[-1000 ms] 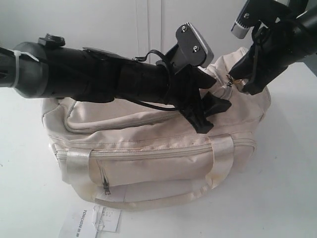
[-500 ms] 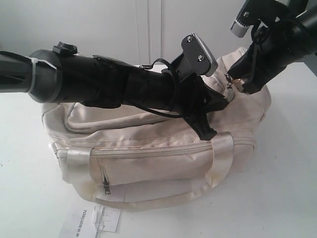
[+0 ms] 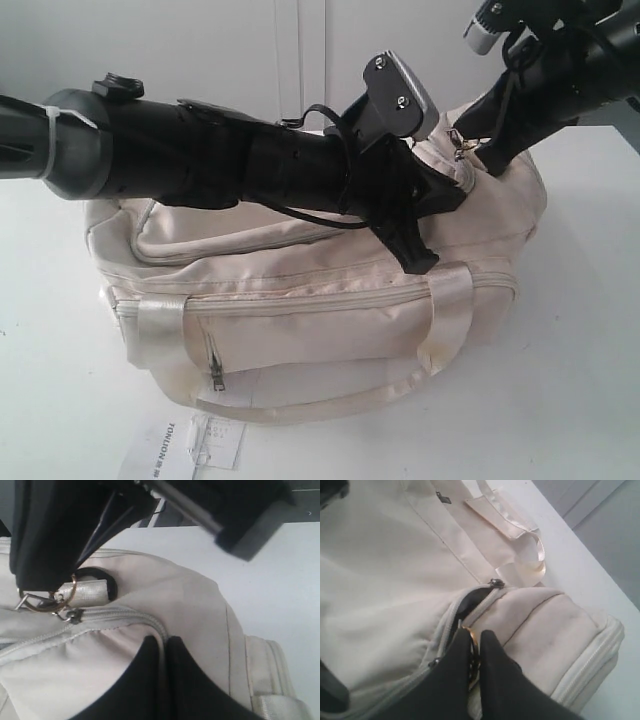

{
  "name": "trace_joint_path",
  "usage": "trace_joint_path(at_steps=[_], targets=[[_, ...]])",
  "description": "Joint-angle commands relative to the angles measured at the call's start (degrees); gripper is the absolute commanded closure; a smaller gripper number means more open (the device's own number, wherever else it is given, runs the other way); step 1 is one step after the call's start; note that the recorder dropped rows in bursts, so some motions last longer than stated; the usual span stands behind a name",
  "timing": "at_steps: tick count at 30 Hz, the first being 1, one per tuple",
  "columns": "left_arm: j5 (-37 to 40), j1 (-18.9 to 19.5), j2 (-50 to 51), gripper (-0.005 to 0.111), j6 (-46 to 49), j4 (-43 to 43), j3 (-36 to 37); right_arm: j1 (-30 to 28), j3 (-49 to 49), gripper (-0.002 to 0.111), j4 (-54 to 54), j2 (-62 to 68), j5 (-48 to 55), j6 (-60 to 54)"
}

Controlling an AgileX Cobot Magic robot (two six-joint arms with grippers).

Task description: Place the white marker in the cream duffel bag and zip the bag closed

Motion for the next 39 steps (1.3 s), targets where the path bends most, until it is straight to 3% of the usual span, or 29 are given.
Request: trace_joint_path(at_steps=[1, 32, 35, 39], targets=[[5.7, -0.4, -1.0, 0.107, 5.9, 0.2, -0.2, -0.6, -0.1, 0.108, 2.8, 1.0, -8.3, -0.1], [6.9, -0.4, -1.0, 0.106, 1.6, 2.2, -0.2, -0.6, -0.1, 0.108, 16.8, 8.0, -23.3, 0.0], [5.6, -0.4, -1.0, 0.092, 1.6, 2.2, -0.2, -0.6, -0.1, 0.106, 17.2, 8.0, -23.4, 1.9], [3.1, -0.4, -1.3, 0.057, 1.6, 2.2, -0.2, -0.6, -0.1, 0.089, 17.3, 8.0, -22.9, 5.5]])
